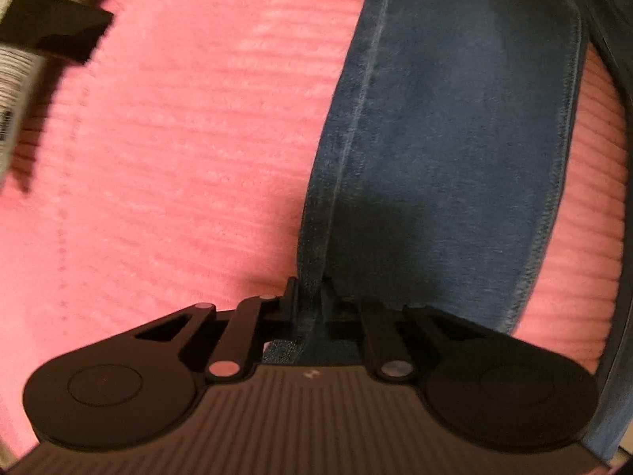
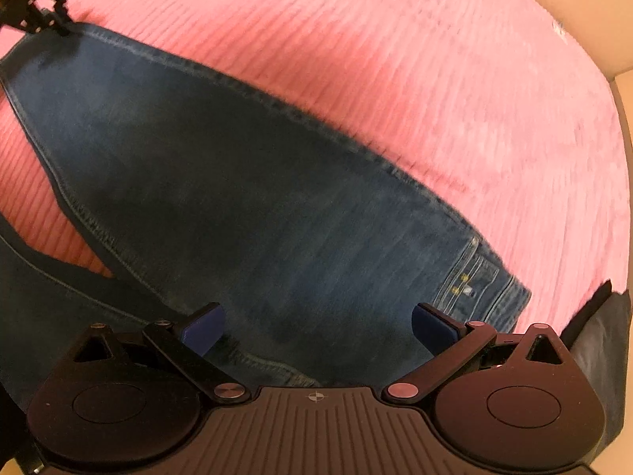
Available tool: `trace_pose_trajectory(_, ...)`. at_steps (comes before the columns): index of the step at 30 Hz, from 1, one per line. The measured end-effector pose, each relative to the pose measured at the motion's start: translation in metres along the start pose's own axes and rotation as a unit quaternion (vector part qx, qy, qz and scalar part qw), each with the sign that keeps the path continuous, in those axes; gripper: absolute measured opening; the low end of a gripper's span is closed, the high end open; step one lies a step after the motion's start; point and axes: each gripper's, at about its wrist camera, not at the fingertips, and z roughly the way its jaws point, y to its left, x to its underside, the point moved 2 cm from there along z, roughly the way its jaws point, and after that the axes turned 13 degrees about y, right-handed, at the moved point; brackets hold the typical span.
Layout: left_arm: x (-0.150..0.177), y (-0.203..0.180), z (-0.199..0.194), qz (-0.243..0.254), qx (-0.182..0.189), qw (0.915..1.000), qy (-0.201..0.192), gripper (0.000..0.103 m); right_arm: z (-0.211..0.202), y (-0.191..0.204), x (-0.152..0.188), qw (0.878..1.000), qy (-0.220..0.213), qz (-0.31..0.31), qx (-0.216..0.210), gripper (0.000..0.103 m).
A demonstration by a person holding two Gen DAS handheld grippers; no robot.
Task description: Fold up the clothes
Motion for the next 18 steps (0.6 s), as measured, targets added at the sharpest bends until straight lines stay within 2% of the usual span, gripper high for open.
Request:
trace_pose_trajectory(5,0.009,-0.032,-0.045,-0.031,-0.059,0.9977,-0.008,0.005,0.008,-0.038,-0.004,0.999,-0.012,-0.039,0.027,0.103)
trace_pose_trajectory(10,0.009,-0.058,-0.077,-0.07,-0.108,0.9916,0.001,0.005,0.032,-0.105,-0.019,0.993,-0.039,-0.093,0.062,0.103)
trace_pose_trajectory(15,0.006,-0.082,-0.088,-0.101,-0.13,0.9857,0.035,0.005,0.081,-0.161,-0.042,0.986,-0.032,-0.163,0.021,0.102)
trace_pose_trajectory(16,0.004,-0.086,-0.09,-0.104,-0.133,0.9846,0.044,0.005,0.09,-0.168,-0.046,0.983,-0.031,-0.183,0.005,0.086)
trace_pose_trajectory(18,0.002,-0.094,-0.094,-0.11,-0.14,0.9823,0.06,0.005,0.107,-0.177,-0.053,0.976,-0.021,-0.217,-0.023,0.067)
